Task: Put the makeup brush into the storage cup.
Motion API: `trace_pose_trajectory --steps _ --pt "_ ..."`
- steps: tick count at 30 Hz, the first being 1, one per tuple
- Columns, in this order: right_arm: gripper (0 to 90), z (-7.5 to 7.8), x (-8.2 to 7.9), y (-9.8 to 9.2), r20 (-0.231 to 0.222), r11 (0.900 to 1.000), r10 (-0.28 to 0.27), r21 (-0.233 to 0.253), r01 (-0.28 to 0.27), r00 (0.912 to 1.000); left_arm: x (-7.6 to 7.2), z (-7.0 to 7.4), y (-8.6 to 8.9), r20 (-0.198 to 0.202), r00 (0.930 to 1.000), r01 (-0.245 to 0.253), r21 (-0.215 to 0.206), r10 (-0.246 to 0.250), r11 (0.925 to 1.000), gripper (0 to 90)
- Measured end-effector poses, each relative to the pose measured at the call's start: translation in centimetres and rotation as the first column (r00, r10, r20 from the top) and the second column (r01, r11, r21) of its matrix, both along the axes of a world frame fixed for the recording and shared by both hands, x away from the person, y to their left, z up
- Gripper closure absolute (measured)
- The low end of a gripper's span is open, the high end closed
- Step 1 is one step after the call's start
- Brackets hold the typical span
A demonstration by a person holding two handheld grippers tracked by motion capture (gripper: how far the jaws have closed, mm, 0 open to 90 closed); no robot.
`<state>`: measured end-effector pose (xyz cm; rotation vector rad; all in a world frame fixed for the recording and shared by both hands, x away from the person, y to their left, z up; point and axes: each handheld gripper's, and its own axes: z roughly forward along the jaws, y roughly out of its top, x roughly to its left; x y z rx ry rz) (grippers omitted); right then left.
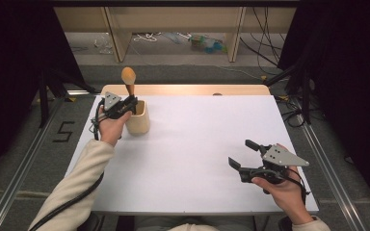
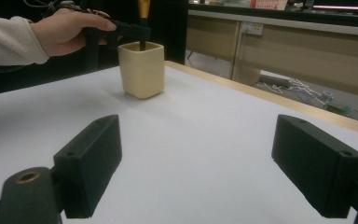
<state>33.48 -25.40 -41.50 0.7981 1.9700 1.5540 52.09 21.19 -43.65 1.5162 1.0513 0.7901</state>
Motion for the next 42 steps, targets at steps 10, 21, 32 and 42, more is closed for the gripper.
trace_pose_trajectory --steps 10,21,32,42 --pt "16.8 0.03 -0.03 -0.04 -0.003 1.000 -0.001 -0.001 0.001 1.0000 0.03 -0.12 0.05 -0.004 1.0000 -0.001 0.004 0.001 1.0000 74.5" --pt "16.8 0.05 -0.04 -0.05 -0.005 1.000 0.002 -0.003 -0.002 1.0000 0.07 -0.17 0.17 -0.005 0.9999 -0.009 -0.004 0.009 1.0000 74.4" --pt "16.5 0.02 -0.01 -0.05 -0.003 1.000 0.006 0.002 -0.006 1.0000 0.24 0.39 0.43 0.007 0.9956 -0.092 -0.092 0.093 0.9915 15.5" --pt "16.4 0.11 -0.21 -0.07 -0.030 1.000 0.001 -0.005 -0.001 0.9996 -0.10 0.64 0.69 0.034 0.9974 -0.061 -0.076 0.064 0.9952 6.3"
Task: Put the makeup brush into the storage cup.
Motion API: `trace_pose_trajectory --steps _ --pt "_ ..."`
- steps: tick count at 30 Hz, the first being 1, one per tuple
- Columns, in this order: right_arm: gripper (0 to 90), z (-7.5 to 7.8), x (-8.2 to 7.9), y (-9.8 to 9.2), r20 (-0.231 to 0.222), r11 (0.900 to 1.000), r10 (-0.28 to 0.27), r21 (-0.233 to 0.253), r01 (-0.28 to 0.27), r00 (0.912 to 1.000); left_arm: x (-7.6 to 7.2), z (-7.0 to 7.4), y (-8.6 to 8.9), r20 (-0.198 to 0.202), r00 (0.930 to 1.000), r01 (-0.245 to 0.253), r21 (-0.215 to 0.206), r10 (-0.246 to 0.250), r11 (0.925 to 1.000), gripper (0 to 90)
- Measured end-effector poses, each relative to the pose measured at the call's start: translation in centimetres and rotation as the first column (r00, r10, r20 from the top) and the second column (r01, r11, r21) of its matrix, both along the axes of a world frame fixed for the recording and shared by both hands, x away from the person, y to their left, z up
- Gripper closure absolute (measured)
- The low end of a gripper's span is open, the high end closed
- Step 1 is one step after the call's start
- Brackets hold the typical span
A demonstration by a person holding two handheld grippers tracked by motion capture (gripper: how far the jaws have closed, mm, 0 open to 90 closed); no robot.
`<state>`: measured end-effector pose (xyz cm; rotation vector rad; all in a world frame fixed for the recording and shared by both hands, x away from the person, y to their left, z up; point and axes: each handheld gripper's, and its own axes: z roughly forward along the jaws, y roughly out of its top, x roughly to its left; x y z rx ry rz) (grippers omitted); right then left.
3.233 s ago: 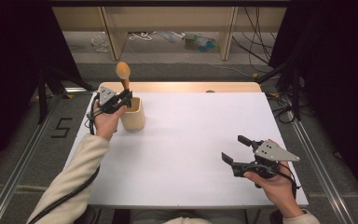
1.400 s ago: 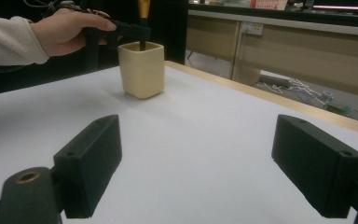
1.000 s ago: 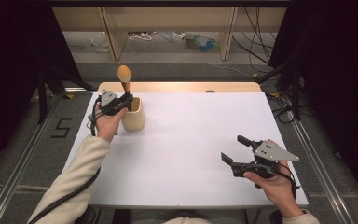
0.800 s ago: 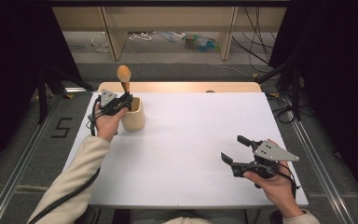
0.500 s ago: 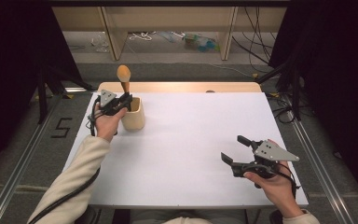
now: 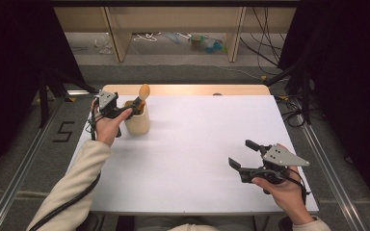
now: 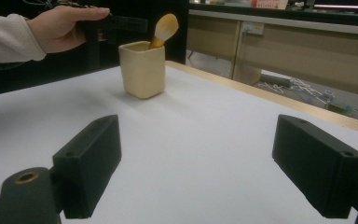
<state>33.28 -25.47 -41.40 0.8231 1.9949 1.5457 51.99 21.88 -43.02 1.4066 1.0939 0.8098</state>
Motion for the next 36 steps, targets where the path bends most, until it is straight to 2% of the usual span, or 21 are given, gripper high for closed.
trace_pose_trajectory --steps 2,3,4,11,22,23,25,27,29,31,32,33,35,36 --pt "16.4 -0.1 0.2 0.0 0.025 1.000 0.005 0.006 -0.005 0.9997 -0.2 0.1 0.0 0.001 1.0000 0.001 0.004 -0.001 1.0000 5.8" --pt "16.3 0.0 -0.1 0.0 -0.007 1.000 -0.002 -0.001 0.002 1.0000 -0.3 0.3 0.0 0.008 0.9999 0.008 0.006 -0.008 0.9999 5.1" --pt "16.3 0.0 0.1 -0.1 0.020 1.000 -0.003 -0.005 0.003 0.9998 -0.3 0.3 0.0 0.008 0.9999 0.008 0.006 -0.008 0.9999 4.8" --pt "16.1 0.0 0.1 -0.1 0.022 1.000 -0.004 -0.004 0.004 0.9997 -1.4 0.8 -0.1 0.024 0.9986 0.047 0.019 -0.047 0.9987 4.7" --pt "16.0 0.0 0.1 -0.1 0.026 1.000 -0.002 -0.005 0.002 0.9997 -3.6 1.4 0.1 0.045 0.9914 0.121 0.030 -0.123 0.9921 5.4" --pt "16.0 0.0 0.1 -0.1 0.027 1.000 -0.001 -0.004 0.001 0.9996 -3.8 1.5 0.1 0.047 0.9905 0.129 0.026 -0.130 0.9914 5.3" --pt "16.0 0.1 -0.1 0.0 0.000 1.000 0.003 0.003 -0.003 1.0000 -4.5 1.6 0.2 0.050 0.9873 0.149 0.036 -0.151 0.9882 5.3" --pt "16.0 0.1 -0.1 0.0 0.002 1.000 -0.001 -0.001 0.001 1.0000 -4.8 1.5 0.3 0.050 0.9864 0.155 0.037 -0.157 0.9872 5.3" --pt "16.0 0.0 0.1 -0.1 0.025 1.000 -0.001 -0.005 0.001 0.9997 -5.7 1.4 0.5 0.048 0.9810 0.185 0.053 -0.188 0.9812 5.1" --pt "16.0 0.0 0.1 0.0 0.024 1.000 -0.003 -0.005 0.003 0.9997 -6.0 1.4 0.6 0.048 0.9798 0.192 0.050 -0.194 0.9802 5.1" --pt "16.0 0.0 -0.1 0.0 -0.002 1.000 -0.003 -0.001 0.003 1.0000 -6.5 1.4 0.8 0.051 0.9764 0.207 0.058 -0.210 0.9766 5.1" --pt "16.0 0.0 -0.1 0.1 -0.003 1.000 -0.003 -0.002 0.003 1.0000 -6.8 1.4 0.9 0.053 0.9742 0.216 0.060 -0.219 0.9745 5.1" --pt "16.0 0.0 -0.1 0.1 0.002 1.000 -0.007 0.001 0.007 1.0000 -7.1 1.5 1.0 0.054 0.9725 0.223 0.066 -0.227 0.9725 5.2" --pt "16.1 0.0 0.1 0.1 0.029 1.000 -0.007 -0.005 0.007 0.9995 -7.4 1.5 1.0 0.056 0.9703 0.232 0.063 -0.235 0.9708 5.2"
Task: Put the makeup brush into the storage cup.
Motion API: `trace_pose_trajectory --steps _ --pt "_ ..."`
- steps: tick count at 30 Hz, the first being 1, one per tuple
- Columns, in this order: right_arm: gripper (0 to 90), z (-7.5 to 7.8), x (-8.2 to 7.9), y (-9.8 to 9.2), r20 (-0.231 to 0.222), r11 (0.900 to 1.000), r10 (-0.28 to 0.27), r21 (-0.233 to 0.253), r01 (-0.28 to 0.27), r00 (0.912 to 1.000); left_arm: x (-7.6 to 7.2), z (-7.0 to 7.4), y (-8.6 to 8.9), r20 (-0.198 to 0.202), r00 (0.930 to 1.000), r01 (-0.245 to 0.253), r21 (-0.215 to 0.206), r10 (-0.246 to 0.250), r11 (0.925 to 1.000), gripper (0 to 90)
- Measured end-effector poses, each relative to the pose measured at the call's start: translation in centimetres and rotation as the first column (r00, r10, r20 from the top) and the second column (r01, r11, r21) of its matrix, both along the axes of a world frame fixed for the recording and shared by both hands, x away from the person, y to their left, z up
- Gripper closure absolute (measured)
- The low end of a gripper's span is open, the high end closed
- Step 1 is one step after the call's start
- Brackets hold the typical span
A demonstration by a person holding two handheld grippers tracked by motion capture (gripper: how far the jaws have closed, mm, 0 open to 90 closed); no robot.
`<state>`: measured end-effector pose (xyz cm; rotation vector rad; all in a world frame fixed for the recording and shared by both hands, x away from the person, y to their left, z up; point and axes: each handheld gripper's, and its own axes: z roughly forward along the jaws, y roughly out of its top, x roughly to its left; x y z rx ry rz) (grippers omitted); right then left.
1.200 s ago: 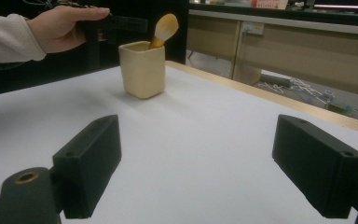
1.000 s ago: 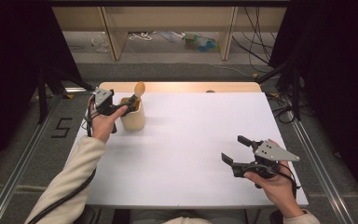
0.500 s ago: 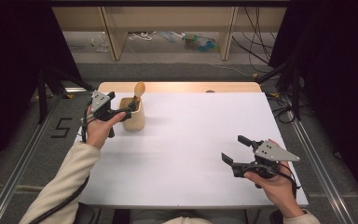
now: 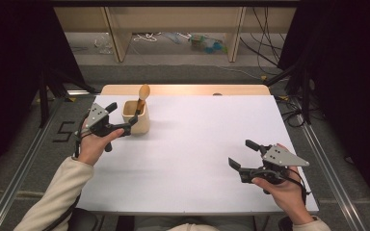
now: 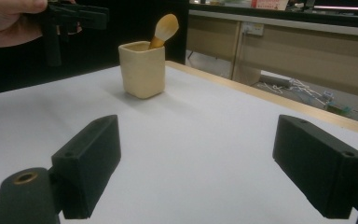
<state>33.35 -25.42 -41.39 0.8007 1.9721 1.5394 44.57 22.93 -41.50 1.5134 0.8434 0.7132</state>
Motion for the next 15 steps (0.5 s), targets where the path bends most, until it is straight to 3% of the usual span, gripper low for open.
trace_pose_trajectory --steps 6,11,15 --pt "16.0 0.0 0.1 0.1 0.004 1.000 0.010 0.005 -0.010 0.9999 -1.7 -0.1 0.1 0.006 0.9982 0.060 0.011 -0.060 0.9982 4.6" --pt "16.0 0.0 0.0 0.0 -0.014 1.000 0.004 0.004 -0.004 0.9999 -3.3 0.0 -0.2 0.012 0.9925 0.121 0.005 -0.121 0.9926 4.6" --pt "16.0 0.0 0.0 0.0 0.001 1.000 0.003 0.001 -0.003 1.0000 -4.5 0.0 -0.3 0.012 0.9891 0.147 0.006 -0.147 0.9891 4.3"
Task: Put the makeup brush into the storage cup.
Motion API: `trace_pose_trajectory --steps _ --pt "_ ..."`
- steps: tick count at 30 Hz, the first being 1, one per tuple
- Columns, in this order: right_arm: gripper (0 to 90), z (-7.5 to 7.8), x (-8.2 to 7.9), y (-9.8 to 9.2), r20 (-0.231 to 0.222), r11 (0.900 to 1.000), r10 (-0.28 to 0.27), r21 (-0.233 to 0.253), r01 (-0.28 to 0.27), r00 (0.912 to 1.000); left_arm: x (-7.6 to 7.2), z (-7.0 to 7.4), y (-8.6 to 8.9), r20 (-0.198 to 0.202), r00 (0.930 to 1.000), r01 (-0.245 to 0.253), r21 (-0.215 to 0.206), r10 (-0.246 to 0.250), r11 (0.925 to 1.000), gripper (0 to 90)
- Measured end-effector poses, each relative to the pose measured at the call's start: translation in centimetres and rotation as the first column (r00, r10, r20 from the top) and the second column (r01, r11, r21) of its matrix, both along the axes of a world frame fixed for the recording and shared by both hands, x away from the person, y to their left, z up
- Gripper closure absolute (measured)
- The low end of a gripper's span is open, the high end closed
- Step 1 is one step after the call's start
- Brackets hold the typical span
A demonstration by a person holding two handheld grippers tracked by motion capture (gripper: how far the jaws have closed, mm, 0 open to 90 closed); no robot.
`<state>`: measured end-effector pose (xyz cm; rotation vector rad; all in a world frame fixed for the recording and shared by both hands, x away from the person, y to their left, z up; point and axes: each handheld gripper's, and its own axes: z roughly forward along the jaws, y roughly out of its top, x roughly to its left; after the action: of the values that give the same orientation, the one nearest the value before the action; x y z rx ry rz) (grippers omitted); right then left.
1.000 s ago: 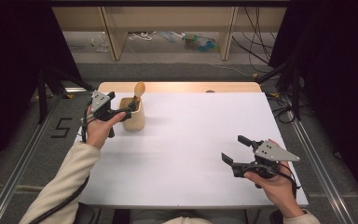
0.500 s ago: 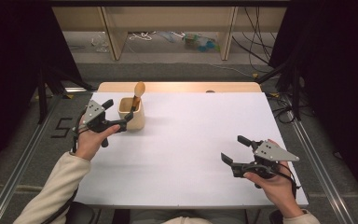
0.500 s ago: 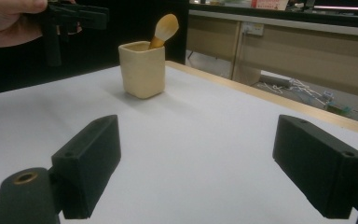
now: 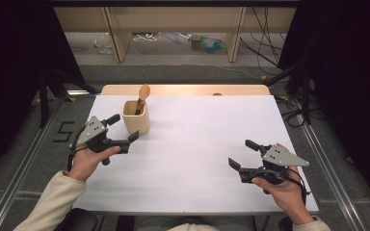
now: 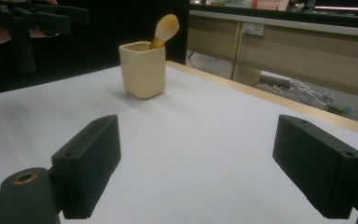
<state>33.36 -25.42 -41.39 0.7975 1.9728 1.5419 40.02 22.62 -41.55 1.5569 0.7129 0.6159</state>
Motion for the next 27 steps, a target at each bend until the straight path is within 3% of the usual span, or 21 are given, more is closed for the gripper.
trace_pose_trajectory --steps 2,3,5,6,8,10,12,16,17,20,21,27 --pt "16.1 0.0 0.0 -0.1 -0.006 1.000 0.003 -0.004 -0.004 1.0000 -0.3 0.0 0.1 0.003 1.0000 0.003 0.004 -0.003 1.0000 4.3" --pt "16.0 0.1 -0.2 0.0 -0.031 1.000 0.005 0.003 -0.005 0.9995 -0.5 -0.1 0.2 0.005 1.0000 0.009 0.005 -0.009 1.0000 4.3" --pt "16.0 0.1 -0.2 0.0 -0.030 1.000 0.010 0.008 -0.010 0.9995 -1.1 -0.2 0.4 0.004 0.9999 0.012 0.003 -0.012 0.9999 4.3" --pt "16.0 0.1 0.0 -0.1 0.000 1.000 0.007 -0.002 -0.007 1.0000 -1.3 -0.2 0.6 0.006 0.9999 0.016 0.005 -0.016 0.9999 4.2" --pt "16.1 0.1 -0.1 -0.2 -0.024 1.000 0.008 -0.003 -0.008 0.9997 -1.8 -0.3 0.9 0.016 0.9996 0.023 0.008 -0.024 0.9997 4.2" --pt "16.1 0.1 -0.1 -0.2 -0.021 1.000 0.004 0.008 -0.004 0.9998 -2.3 -0.3 1.3 0.029 0.9991 0.030 0.014 -0.031 0.9995 4.3" --pt "16.1 0.2 0.2 -0.4 0.011 1.000 0.007 0.010 -0.007 0.9999 -2.9 -0.4 1.7 0.032 0.9986 0.041 0.003 -0.041 0.9992 4.2" --pt "16.1 0.3 0.2 -0.7 0.003 1.000 -0.015 0.007 0.015 0.9999 -3.6 -0.6 2.1 0.034 0.9981 0.050 0.013 -0.051 0.9987 4.0" --pt "16.1 0.2 0.3 -0.7 0.015 1.000 -0.008 0.015 0.008 0.9999 -3.7 -0.7 2.1 0.028 0.9984 0.050 0.002 -0.050 0.9987 4.0" --pt "16.1 0.1 0.2 -0.6 -0.012 1.000 -0.005 0.028 0.006 0.9999 -3.9 -0.8 2.3 0.030 0.9979 0.057 0.006 -0.057 0.9984 4.0" --pt "16.1 0.2 0.3 -0.8 0.010 1.000 -0.013 0.003 0.013 0.9999 -4.1 -0.9 2.4 0.028 0.9980 0.057 0.004 -0.057 0.9984 3.9" --pt "16.1 0.1 0.3 -0.8 0.007 1.000 -0.018 0.001 0.018 0.9998 -4.2 -1.0 2.4 0.028 0.9981 0.055 0.004 -0.055 0.9985 4.3"
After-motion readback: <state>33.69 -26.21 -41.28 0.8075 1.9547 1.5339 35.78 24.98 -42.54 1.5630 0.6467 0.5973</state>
